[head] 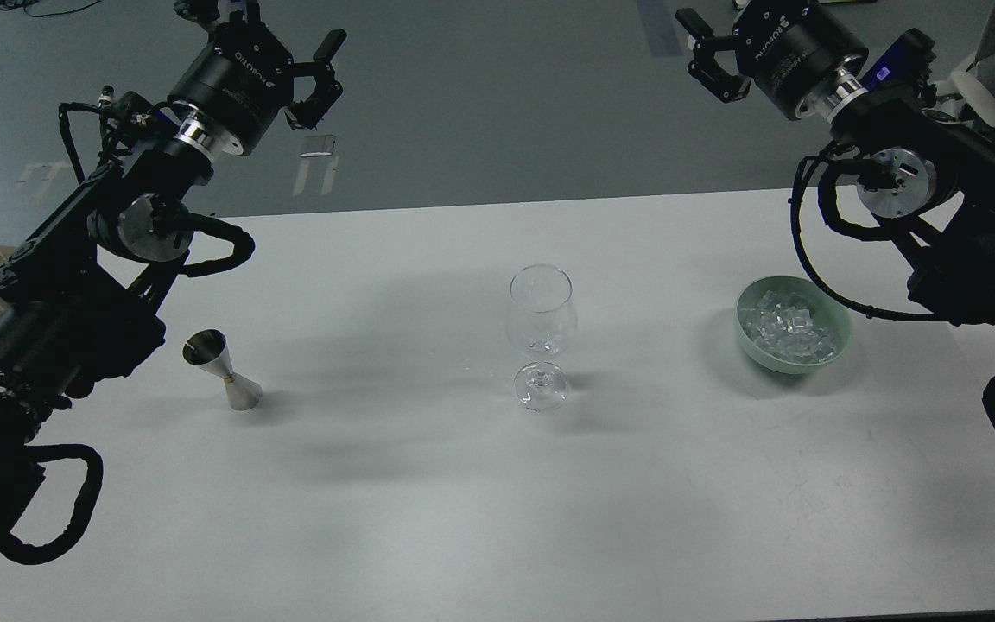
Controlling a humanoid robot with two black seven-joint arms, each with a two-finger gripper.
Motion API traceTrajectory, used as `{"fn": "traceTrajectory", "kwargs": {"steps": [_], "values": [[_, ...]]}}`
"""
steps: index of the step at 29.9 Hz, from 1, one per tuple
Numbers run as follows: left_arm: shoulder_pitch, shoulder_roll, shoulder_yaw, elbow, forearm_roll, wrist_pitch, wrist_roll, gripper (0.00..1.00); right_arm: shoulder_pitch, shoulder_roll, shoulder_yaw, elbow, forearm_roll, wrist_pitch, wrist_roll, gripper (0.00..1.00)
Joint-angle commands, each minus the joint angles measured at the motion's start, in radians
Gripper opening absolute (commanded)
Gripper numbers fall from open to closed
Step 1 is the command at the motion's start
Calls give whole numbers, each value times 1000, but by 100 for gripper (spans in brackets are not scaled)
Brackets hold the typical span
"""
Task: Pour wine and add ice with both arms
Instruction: 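Move the left gripper down toward the metal jigger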
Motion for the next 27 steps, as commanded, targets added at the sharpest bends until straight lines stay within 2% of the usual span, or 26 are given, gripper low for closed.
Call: {"fn": "traceTrajectory", "kwargs": {"steps": [1, 10, 17, 27], "values": [[8, 1, -1, -19, 0, -9, -12, 98, 4, -2, 0, -2, -2, -1, -1, 100], [8, -13, 0, -21, 1, -4, -12, 98, 5, -9, 0, 2, -2, 1, 5, 100], [5, -11, 6, -23, 3, -1, 11, 98, 1, -8, 0, 2, -3, -3, 5, 100], [4, -5, 6, -23, 3, -1, 11, 98, -2, -5, 0, 5, -6, -3, 5, 100]]}}
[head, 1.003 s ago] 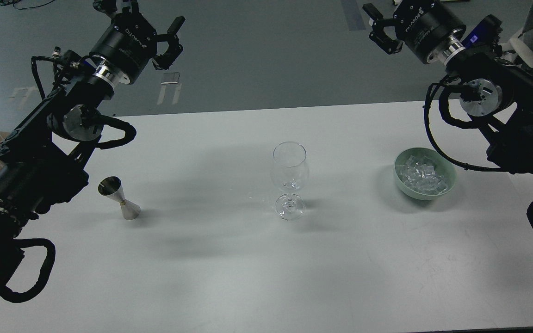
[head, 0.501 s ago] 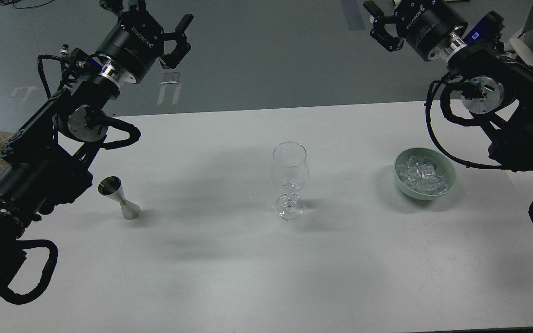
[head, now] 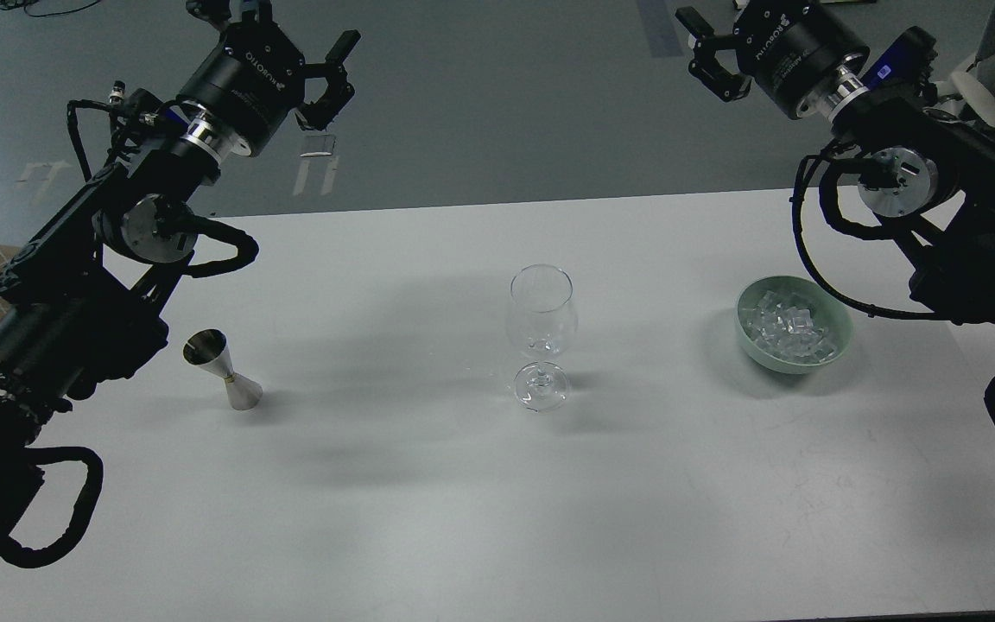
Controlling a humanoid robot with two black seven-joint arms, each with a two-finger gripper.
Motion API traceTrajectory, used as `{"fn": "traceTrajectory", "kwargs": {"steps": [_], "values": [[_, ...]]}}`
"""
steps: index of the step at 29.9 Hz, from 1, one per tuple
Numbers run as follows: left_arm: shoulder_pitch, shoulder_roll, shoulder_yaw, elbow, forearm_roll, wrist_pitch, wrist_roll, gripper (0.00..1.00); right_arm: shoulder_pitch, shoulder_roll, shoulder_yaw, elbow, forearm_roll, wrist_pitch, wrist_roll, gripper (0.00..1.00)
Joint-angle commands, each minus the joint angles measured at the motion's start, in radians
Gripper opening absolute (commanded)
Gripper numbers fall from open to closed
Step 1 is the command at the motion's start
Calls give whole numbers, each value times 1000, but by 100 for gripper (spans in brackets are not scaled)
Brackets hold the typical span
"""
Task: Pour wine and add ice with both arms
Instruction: 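Move the left gripper down toward the metal jigger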
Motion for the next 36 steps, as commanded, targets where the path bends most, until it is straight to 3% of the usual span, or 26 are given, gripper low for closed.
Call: {"fn": "traceTrajectory", "kwargs": {"steps": [1, 9, 21, 23, 28, 31, 36], "values": [[0, -4, 4, 0, 0, 2, 1, 98, 0, 0, 0, 2, 0, 0, 0, 100], [1, -5, 6, -17, -2, 2, 4, 98, 0, -3, -2, 5, -2, 0, 0, 100], [3, 7, -5, -46, -5, 4, 52, 98, 1, -3, 0, 5, -2, -2, 0, 100], [6, 30, -2, -84, -8, 11, 66, 97, 1, -3, -2, 5, -3, -2, 0, 100], [73, 157, -7, -251, -73, 38, 162, 95, 1, -3, -2, 5, -5, -3, 0, 100], [139, 258, -5, -369, -188, 53, 193, 95, 1, -5, -2, 5, -5, -3, 0, 100], [246, 427, -8, -535, -339, 122, 201, 95, 1, -5, -2, 5, -5, -3, -2, 100]]}}
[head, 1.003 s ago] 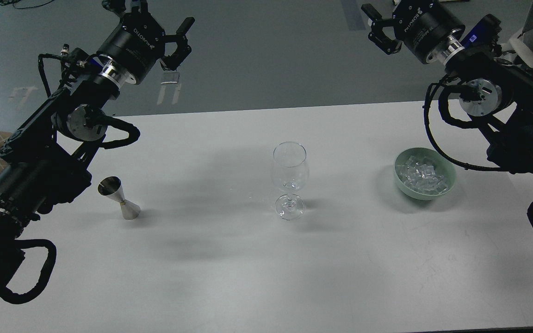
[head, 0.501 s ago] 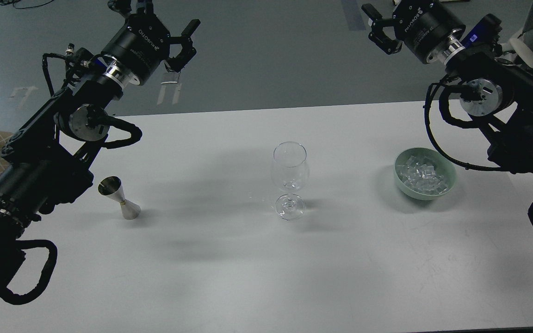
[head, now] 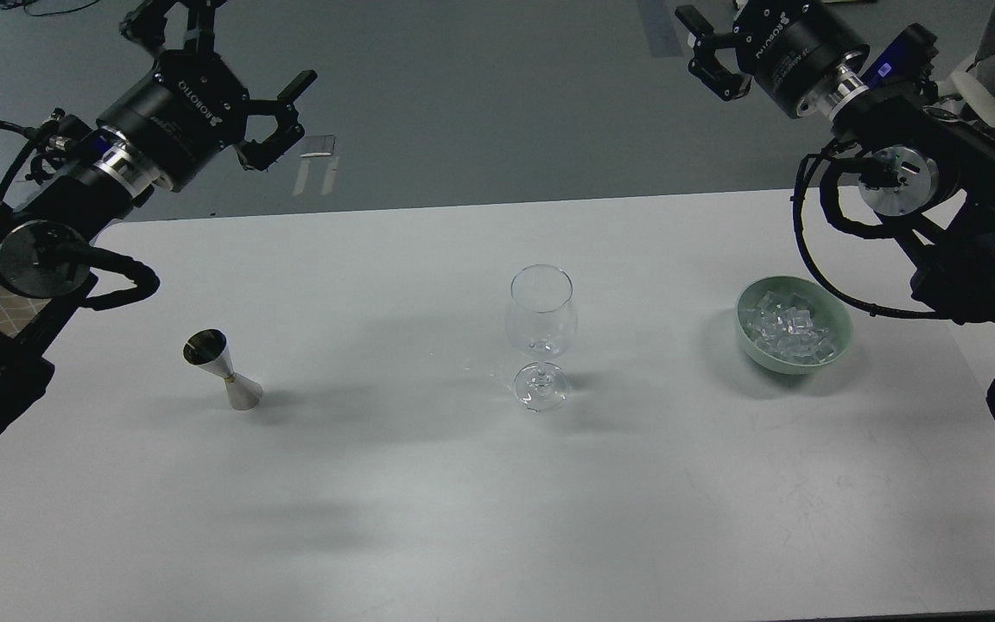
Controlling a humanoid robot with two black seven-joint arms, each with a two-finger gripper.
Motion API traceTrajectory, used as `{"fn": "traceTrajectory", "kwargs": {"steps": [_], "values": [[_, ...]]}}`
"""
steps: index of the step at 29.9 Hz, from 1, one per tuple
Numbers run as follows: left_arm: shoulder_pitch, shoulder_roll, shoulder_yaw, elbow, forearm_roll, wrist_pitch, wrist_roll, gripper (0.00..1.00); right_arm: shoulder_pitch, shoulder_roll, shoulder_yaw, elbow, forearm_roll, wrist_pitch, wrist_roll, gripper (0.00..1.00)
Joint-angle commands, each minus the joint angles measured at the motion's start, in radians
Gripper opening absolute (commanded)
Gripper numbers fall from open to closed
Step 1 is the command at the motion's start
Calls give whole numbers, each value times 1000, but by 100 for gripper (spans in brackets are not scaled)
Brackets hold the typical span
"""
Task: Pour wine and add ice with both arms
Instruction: 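Move the left gripper down toward the metal jigger, then lower the open left gripper around the metal jigger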
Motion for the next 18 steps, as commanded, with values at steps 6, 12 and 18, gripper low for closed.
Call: {"fn": "traceTrajectory", "kwargs": {"steps": [6, 12, 18], "values": [[316, 250, -107, -295, -255, 40, 4, 95, -2, 5, 0, -3, 0, -1, -1, 100], [597, 247, -282, -388, -263, 52, 2, 96, 0, 8, -31, -2, 0, -29, -1, 100], [827, 164, -423, -402, -315, 53, 7, 96, -2, 3, -40, -2, 0, -29, -1, 100]]}}
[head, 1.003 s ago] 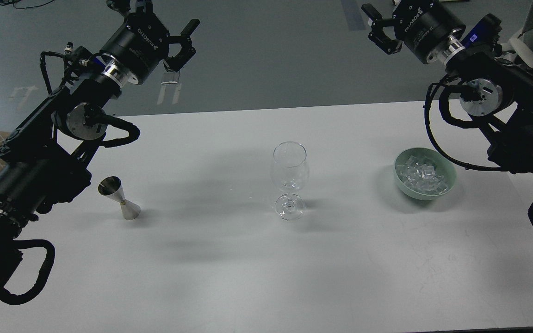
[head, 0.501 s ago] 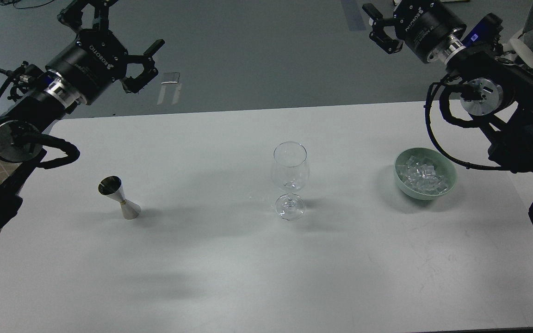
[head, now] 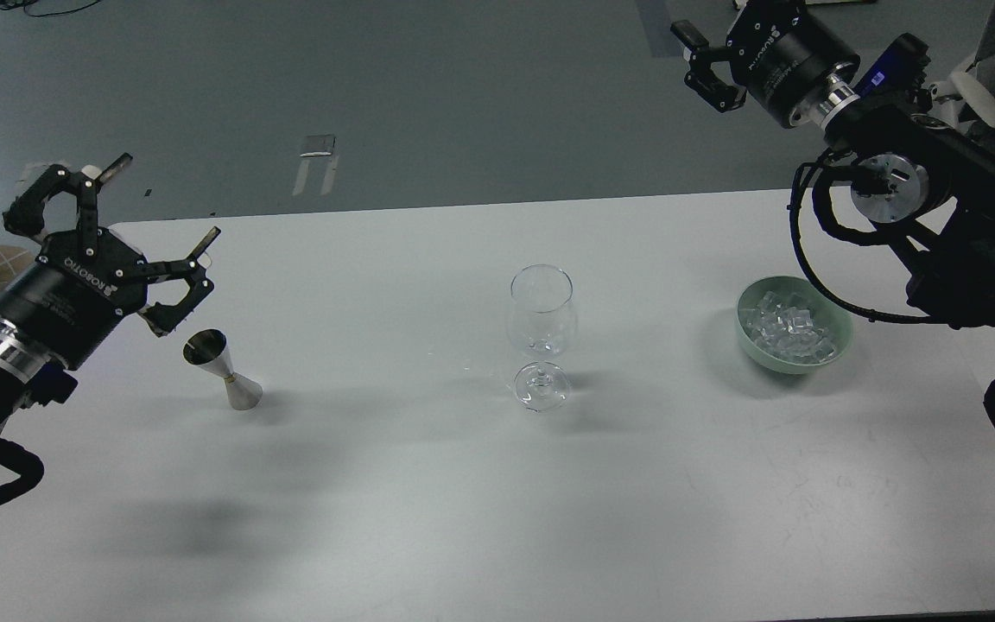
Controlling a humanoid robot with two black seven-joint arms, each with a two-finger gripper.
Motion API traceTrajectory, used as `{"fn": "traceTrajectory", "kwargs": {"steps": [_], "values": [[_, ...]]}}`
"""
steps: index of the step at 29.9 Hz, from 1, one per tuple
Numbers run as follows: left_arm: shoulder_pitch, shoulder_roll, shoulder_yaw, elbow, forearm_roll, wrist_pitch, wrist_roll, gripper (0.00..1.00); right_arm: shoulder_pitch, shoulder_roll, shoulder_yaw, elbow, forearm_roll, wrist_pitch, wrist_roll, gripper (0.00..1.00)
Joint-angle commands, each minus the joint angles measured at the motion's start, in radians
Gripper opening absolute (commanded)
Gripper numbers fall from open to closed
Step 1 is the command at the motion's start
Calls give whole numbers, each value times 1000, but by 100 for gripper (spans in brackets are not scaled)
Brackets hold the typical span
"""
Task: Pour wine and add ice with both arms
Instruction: 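Lower the open left gripper around the metal jigger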
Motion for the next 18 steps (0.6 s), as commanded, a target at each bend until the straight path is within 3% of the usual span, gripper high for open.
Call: {"fn": "traceTrajectory", "kwargs": {"steps": [1, 5, 11, 18], "values": [[135, -51, -95, -6, -23, -1, 9, 96, 0, -5, -2, 0, 0, 0, 0, 100], [257, -125, -181, -9, -25, -1, 50, 96, -2, -6, -3, 0, 0, 0, -1, 100], [357, -226, -242, -9, -25, 0, 55, 97, 0, -8, -5, -1, 0, 0, -6, 100], [382, -323, -248, 10, -13, 32, 61, 98, 0, -8, -6, -3, 0, 0, -9, 100]]}}
